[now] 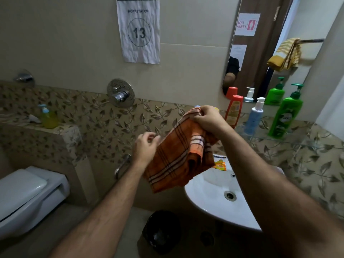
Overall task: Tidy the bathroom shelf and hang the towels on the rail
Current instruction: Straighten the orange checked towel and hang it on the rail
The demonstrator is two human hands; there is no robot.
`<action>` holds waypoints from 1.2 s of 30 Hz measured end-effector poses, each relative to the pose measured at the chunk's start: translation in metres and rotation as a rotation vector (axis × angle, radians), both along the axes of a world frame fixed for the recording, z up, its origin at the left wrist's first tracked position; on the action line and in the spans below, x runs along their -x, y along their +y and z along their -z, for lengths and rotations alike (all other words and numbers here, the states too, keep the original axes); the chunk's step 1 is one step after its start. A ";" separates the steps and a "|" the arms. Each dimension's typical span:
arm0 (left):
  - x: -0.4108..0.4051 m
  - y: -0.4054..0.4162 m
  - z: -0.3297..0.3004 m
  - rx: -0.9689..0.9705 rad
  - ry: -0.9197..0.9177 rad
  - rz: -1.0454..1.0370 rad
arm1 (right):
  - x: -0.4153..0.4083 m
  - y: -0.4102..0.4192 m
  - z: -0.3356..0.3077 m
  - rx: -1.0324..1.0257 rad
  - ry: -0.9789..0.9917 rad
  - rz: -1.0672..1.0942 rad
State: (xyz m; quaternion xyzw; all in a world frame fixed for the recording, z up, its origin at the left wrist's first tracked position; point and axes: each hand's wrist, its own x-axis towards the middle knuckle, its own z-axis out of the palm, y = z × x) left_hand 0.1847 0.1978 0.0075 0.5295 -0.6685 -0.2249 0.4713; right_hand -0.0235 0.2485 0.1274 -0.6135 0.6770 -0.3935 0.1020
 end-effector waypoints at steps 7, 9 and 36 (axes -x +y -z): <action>0.040 0.053 -0.021 -0.084 0.483 0.658 | -0.015 -0.026 0.008 -0.092 -0.749 0.107; 0.040 0.058 -0.020 -0.060 0.416 0.629 | -0.011 -0.026 0.001 -0.080 -0.906 0.118; -0.008 -0.002 -0.019 -0.298 0.306 -0.283 | -0.011 0.004 0.044 -0.019 -0.598 0.042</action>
